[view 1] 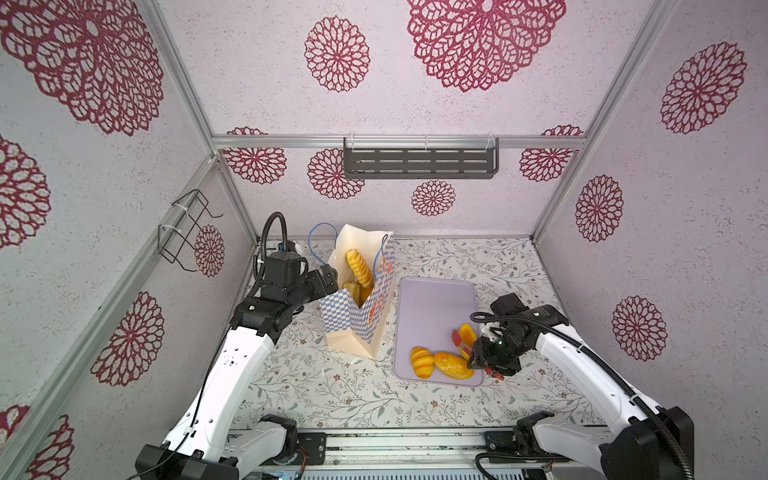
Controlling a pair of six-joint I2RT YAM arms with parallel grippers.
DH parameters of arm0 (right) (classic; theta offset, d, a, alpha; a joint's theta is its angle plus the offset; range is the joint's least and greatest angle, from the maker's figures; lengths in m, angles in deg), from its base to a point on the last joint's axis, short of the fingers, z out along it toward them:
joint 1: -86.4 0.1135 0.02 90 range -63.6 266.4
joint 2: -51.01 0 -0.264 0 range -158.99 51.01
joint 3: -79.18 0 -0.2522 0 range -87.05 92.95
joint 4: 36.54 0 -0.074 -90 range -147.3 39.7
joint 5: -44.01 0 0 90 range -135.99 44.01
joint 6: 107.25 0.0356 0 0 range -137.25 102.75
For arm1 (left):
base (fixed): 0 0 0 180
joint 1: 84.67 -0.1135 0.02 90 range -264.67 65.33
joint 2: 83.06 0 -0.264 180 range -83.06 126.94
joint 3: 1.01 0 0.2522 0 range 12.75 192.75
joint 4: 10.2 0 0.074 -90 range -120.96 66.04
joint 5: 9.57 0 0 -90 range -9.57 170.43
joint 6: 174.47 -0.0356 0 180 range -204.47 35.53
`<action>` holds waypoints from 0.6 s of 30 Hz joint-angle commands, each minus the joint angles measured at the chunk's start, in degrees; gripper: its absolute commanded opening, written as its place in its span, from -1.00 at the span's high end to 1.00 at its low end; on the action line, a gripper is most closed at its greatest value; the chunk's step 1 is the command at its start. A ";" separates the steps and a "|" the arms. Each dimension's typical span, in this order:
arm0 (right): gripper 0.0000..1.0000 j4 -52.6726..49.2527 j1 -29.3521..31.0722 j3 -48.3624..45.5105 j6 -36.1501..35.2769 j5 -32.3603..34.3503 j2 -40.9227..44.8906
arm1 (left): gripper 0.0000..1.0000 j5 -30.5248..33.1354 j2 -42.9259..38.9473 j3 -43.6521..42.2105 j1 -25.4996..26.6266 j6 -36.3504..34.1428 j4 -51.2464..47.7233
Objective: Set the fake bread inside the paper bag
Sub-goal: 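Close the right gripper's tongs on the sugar-crusted orange bun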
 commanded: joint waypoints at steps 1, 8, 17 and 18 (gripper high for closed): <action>-0.13 0.60 0.20 0.19 -1.82 1.34 -0.70 | -0.95 -0.12 0.00 -0.60 -0.25 0.35 1.42; -0.07 1.19 0.26 0.90 -1.74 2.36 -1.68 | -0.95 -0.21 0.28 -0.56 -0.25 0.52 1.51; 0.18 1.89 0.27 1.46 -1.40 2.94 -1.41 | -0.95 -0.13 0.55 0.52 -0.30 0.18 0.74; 0.20 1.80 0.27 1.89 -1.39 2.98 -1.33 | -0.95 -0.04 0.57 0.75 -0.25 0.01 0.45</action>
